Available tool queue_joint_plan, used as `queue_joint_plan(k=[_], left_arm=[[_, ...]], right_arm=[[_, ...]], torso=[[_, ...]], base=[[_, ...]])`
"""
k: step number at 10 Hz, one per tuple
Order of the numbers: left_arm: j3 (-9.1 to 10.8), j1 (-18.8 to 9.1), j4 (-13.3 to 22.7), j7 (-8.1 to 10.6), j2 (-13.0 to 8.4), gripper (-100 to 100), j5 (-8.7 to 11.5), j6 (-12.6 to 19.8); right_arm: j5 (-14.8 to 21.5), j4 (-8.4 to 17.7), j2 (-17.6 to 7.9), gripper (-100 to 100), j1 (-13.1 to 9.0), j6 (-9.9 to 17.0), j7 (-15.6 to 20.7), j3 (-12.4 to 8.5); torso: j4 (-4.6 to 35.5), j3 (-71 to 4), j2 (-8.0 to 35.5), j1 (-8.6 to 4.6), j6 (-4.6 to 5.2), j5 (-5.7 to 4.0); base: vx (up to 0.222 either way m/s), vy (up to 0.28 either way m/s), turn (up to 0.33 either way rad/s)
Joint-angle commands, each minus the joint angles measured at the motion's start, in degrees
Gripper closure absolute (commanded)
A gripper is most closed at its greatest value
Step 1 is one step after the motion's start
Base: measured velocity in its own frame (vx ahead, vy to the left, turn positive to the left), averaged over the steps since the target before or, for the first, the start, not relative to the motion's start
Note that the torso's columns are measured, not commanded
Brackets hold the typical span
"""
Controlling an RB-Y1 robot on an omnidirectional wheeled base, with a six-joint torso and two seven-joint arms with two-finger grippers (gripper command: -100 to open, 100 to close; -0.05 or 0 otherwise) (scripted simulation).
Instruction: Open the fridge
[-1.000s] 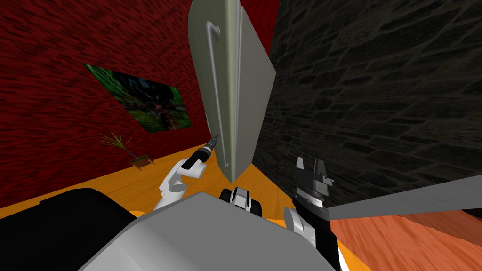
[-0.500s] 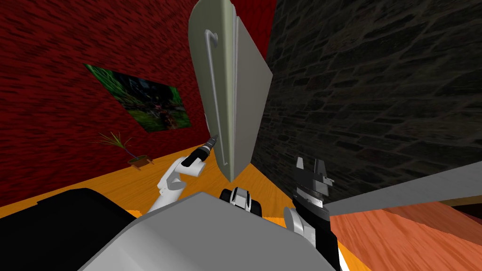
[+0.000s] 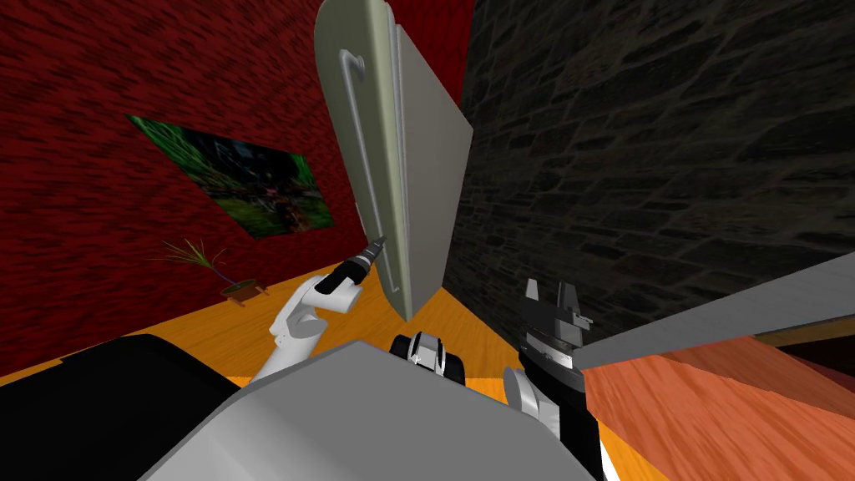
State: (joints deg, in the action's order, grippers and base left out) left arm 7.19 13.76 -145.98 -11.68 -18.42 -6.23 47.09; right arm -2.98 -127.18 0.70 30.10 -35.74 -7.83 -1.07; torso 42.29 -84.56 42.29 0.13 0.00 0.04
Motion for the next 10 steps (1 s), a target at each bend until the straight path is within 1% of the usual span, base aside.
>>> queue_joint_plan(k=[1,2,3,4,5,6,7,8,9,10], left_arm=[[0.25,0.1,-1.8,-0.13,-0.3,-100,0.1,1.8],[0.11,0.0,-0.9,-0.06,-0.1,-100,0.0,0.8],[0.13,0.0,-1.0,-0.08,-0.1,100,0.0,1.0],[-0.6,0.0,-1.3,-0.25,-0.8,100,0.9,0.8],[-1.32,0.0,-1.6,-0.39,-1.5,100,1.9,0.5],[-1.32,0.0,-1.6,-0.39,-1.5,100,1.9,0.5],[-2.03,-0.1,-1.8,-0.52,-2.2,100,2.8,0.2],[-2.03,-0.1,-1.8,-0.52,-2.2,100,2.8,0.2],[-2.75,-0.2,-2.1,-0.66,-2.9,100,3.7,-0.1],[-3.47,-0.3,-2.4,-0.8,-3.5,100,4.6,-0.4]], right_arm=[[0.0,0.0,0.0,0,0.0,0.0,0.0,0.0],[0.0,0.0,0.0,0,0.0,0.0,0.0,0.0],[0.0,0.0,0.0,0,0.0,0.0,0.0,0.0],[0.0,0.0,0.0,0,0.0,0.0,0.0,0.0],[0.0,0.0,0.0,0,0.0,0.0,0.0,0.0],[0.0,0.0,0.0,0,0.0,0.0,0.0,0.0],[0.0,0.0,0.0,0,0.0,0.0,0.0,0.0],[0.0,0.0,0.0,0,0.0,0.0,0.0,0.0],[0.0,0.0,0.0,0,0.0,0.0,0.0,0.0],[0.0,0.0,0.0,0,0.0,0.0,0.0,0.0]], torso=[[0.0,0.0,0.0,0.07,0.0,0.03],[-0.1,-0.1,-0.3,0.08,0.0,0.02],[-0.1,-0.1,-0.1,-0.05,0.0,-0.01],[0.1,0.0,0.1,-0.16,0.07,-0.07],[0.1,0.1,0.3,0.2,0.1,0.05],[0.2,0.1,0.2,0.67,-0.05,0.1],[0.3,0.0,0.1,0.76,-0.27,0.11],[0.2,-0.1,0.0,0.68,-0.22,0.1],[0.2,-0.2,-0.1,0.32,-0.16,0.05],[0.2,-0.3,-0.3,0.27,-0.03,-0.05]], base=[[0.101,0.013,-0.029],[0.064,0.011,-0.007],[0.006,0.002,0.014],[-0.092,0.116,-0.058],[-0.092,0.265,-0.141],[-0.124,0.251,-0.08],[-0.18,0.247,-0.044],[-0.181,0.193,-0.022],[-0.15,0.241,-0.042],[-0.132,0.321,-0.105]])
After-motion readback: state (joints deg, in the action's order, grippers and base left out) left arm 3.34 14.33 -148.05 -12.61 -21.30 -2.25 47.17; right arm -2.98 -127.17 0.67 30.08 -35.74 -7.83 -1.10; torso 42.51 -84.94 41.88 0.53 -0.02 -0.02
